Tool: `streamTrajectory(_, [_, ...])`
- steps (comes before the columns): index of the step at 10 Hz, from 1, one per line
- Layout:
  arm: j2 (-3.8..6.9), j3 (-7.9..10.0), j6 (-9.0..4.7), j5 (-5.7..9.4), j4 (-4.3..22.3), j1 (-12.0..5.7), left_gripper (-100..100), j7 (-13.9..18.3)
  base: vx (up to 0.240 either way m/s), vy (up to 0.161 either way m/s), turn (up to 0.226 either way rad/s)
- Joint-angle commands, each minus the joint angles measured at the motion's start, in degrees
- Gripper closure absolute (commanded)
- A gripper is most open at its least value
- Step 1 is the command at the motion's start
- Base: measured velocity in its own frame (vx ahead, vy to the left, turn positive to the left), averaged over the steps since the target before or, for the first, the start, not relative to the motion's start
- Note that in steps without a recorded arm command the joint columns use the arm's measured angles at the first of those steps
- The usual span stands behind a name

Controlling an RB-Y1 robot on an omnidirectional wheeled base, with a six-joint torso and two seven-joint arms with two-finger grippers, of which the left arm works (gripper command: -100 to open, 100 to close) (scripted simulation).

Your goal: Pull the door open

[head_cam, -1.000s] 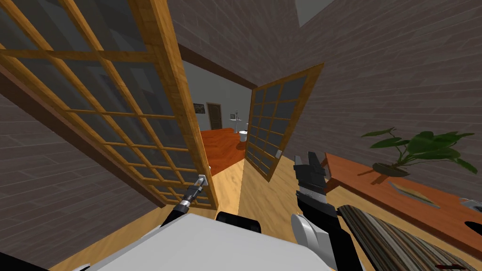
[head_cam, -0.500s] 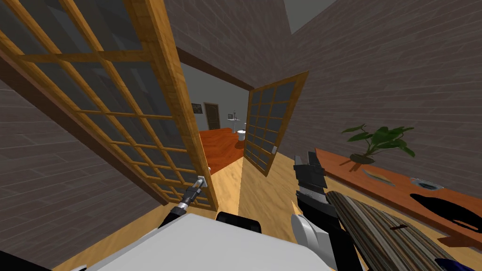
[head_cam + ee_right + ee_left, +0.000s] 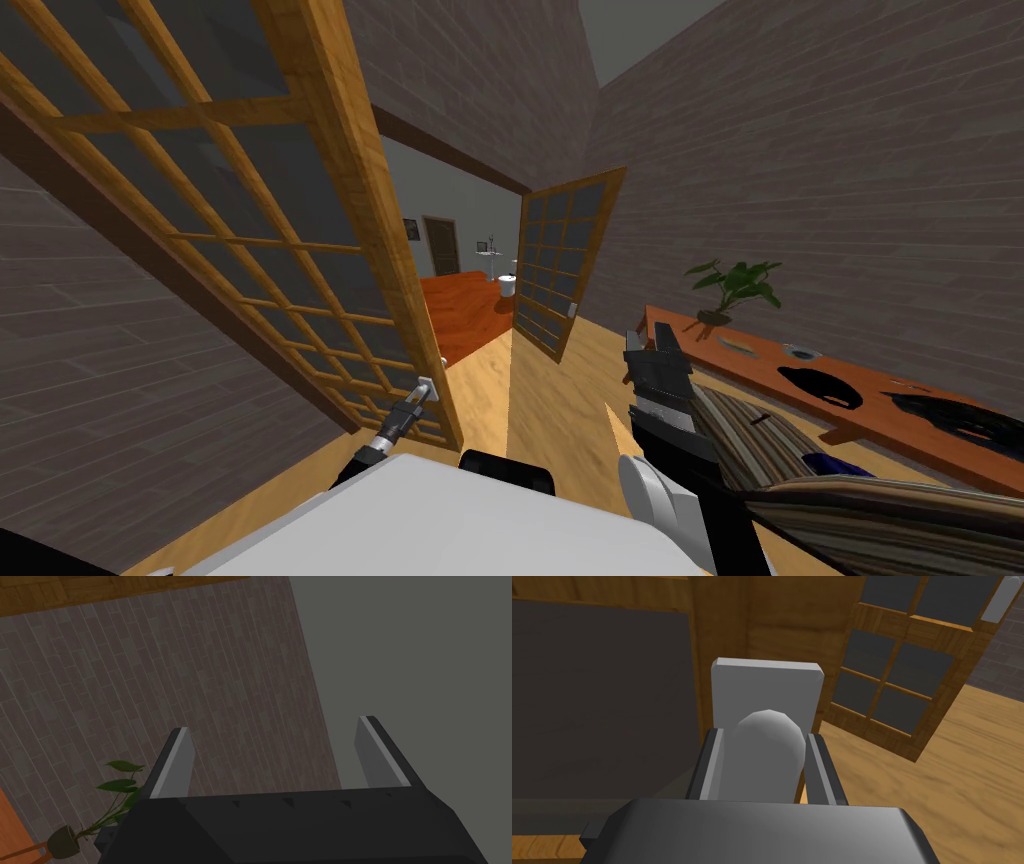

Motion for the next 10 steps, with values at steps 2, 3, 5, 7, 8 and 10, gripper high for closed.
streamTrajectory(2, [0.75,-0.85,-1.56,-0.40,0.3,0.48,100,1.0,-0.188,0.053,-0.107])
streamTrajectory(3, [0.42,-0.76,-1.16,-0.38,0.7,0.20,100,0.8,-0.080,0.022,-0.023])
streamTrajectory(5, [0.69,-1.39,-2.30,-0.68,1.6,0.31,100,1.5,-0.144,0.047,-0.140])
streamTrajectory(7, [1.01,-1.86,-3.39,-0.90,2.3,0.30,100,2.1,-0.183,0.045,-0.129])
streamTrajectory(8, [1.19,-2.13,-3.99,-1.02,2.8,0.30,100,2.5,-0.200,0.053,-0.131])
streamTrajectory(10, [1.46,-2.52,-4.90,-1.21,3.4,0.29,100,3.0,-0.178,0.043,-0.115])
